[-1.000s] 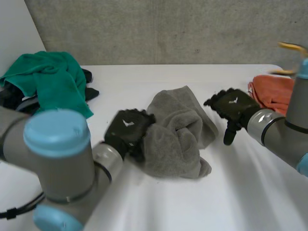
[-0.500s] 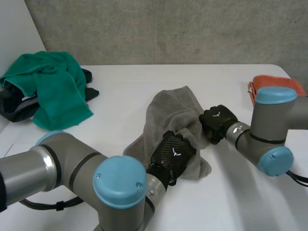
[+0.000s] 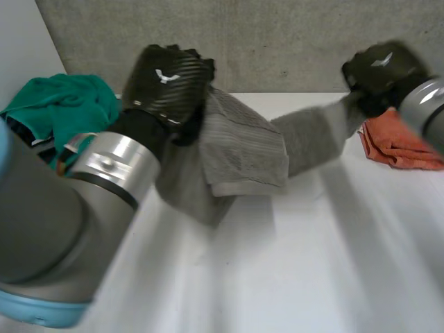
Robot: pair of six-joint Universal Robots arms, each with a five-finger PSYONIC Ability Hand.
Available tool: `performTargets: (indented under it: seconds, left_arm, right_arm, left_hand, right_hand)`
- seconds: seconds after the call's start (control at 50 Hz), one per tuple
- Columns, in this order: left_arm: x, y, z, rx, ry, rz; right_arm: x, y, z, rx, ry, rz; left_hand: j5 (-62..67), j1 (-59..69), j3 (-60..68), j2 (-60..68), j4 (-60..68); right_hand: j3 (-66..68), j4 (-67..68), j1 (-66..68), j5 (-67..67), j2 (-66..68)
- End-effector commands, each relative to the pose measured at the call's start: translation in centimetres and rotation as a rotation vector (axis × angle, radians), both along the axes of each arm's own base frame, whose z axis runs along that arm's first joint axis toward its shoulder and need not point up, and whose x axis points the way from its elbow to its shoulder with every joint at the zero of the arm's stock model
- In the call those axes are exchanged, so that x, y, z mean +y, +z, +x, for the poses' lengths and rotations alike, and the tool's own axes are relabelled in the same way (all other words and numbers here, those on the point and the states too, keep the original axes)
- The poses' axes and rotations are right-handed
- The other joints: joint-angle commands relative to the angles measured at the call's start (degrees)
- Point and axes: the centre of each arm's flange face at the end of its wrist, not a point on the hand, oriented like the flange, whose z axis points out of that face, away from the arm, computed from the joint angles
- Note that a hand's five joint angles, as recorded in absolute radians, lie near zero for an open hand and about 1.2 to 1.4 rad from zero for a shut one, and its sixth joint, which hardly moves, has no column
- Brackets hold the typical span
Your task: Fold the laundry.
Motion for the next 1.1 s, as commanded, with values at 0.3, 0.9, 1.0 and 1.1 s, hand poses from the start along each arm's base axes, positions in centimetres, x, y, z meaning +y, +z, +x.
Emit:
performTargets:
  seconds: [0.3, 0.9, 1.0, 1.1]
  left_arm:
    - [-14.0, -15.8, 0.8, -0.128, 0.014, 0.445]
    - [0.2, -12.6, -0.3, -0.349, -0.049, 0.218]
    - [0.9, -15.8, -1.9, -0.496, -0.1, 0.14]
    - [-0.6, -17.2, -2.3, -0.529, -0.067, 0.101]
  right_arm:
    - [-6.4, -13.1, 0.9, 0.071, -0.13, 0.203]
    - [1.6, -10.6, 1.4, 0.114, 0.055, 0.343]
    - [0.2, -14.0, 1.8, 0.107, 0.051, 0.354]
    - [-1.2, -16.6, 2.2, 0.103, 0.052, 0.324]
  left_hand:
    - [-10.46, -11.0, -13.13, -13.66, -14.07]
    - [-45.36, -45.9, -48.03, -48.56, -48.97]
    - [-45.7, -46.24, -48.37, -48.9, -49.3]
    - [-43.86, -44.41, -46.53, -47.06, -47.47]
  right_hand:
    - [12.24, 11.68, 16.89, 13.6, 12.8]
    - [-43.39, -43.94, -38.73, -42.02, -42.82]
    - [-40.86, -41.42, -36.21, -39.5, -40.3]
    - [-39.35, -39.91, -34.69, -37.99, -38.78]
